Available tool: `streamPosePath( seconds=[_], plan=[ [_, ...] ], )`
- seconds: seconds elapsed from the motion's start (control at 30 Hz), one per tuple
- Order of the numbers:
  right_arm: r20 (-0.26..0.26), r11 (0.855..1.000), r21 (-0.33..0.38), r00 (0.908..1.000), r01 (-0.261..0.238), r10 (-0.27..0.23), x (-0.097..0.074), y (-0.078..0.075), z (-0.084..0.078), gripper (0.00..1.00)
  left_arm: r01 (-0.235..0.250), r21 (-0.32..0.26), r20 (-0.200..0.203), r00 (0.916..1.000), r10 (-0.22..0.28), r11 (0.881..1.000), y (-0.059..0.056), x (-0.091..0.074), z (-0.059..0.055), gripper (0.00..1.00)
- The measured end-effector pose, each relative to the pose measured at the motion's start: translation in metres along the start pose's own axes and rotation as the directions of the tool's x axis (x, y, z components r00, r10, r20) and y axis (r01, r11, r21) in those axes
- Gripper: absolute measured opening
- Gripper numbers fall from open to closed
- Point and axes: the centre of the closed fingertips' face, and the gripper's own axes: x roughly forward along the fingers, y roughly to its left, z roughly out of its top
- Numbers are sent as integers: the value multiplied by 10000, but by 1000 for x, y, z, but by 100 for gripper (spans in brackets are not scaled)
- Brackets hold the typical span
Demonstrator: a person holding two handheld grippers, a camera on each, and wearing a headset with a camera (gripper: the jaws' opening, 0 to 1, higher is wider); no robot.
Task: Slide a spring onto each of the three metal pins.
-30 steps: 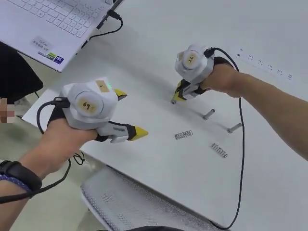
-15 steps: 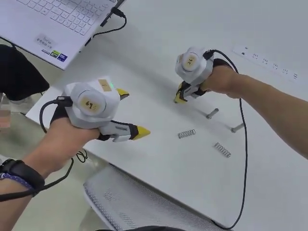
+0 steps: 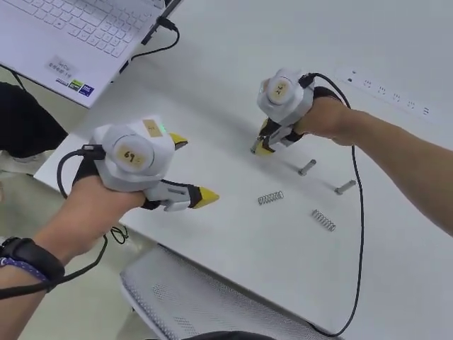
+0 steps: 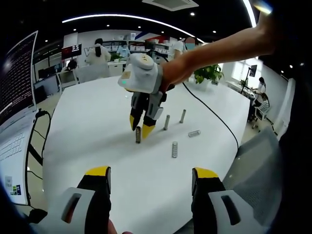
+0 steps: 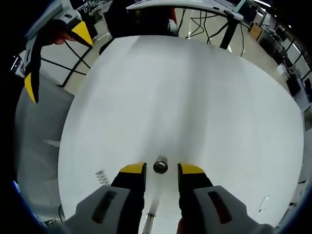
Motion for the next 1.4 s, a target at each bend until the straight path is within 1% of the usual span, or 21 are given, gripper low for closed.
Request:
streamPosePath(
  seconds=[0.13,0.37,0.47,0.7,0.87,1.07,1.17,1.2,1.23,1.33,1.4],
  plan=[
    [165,9998,51,9996,207,-208,-8,-1,0,26,-4,71,2,10000,4,10000,-2,-1,3,63],
    [377,9982,327,9979,509,-522,-20,1,-4,29,-137,94,125,9998,136,9999,-1,-4,8,63],
    [472,9967,450,9965,673,-694,-27,2,-7,30,-176,20,187,9997,176,9998,-1,-5,10,63],
    [720,9918,776,9917,1011,-1067,-41,6,-13,31,-265,80,280,9993,263,9996,0,-9,12,63],
    [695,9900,884,9908,1096,-1159,-46,14,-23,31,-313,122,299,9991,309,9994,-3,-13,14,63],
    [839,9839,1226,9865,1302,-1410,-57,23,-35,32,-348,136,318,9989,343,9993,-8,-16,16,63],
    [943,9793,1421,9829,1441,-1583,-63,28,-41,33,-367,99,339,9988,364,9993,-10,-15,18,63],
    [1005,9764,1505,9802,1548,-1709,-65,24,-44,33,-374,99,350,9987,370,9993,-11,-15,18,63],
    [1054,9742,1590,9783,1604,-1783,-67,23,-46,33,-368,100,360,9987,364,9993,-11,-15,19,63],
    [1185,9670,1875,9733,1724,-1965,-73,29,-54,34,-341,159,376,9987,335,9993,-14,-14,21,63],
    [1200,9650,1982,9728,1719,-1980,-75,34,-58,36,-338,212,382,9987,330,9992,-14,-13,23,63]
  ],
)
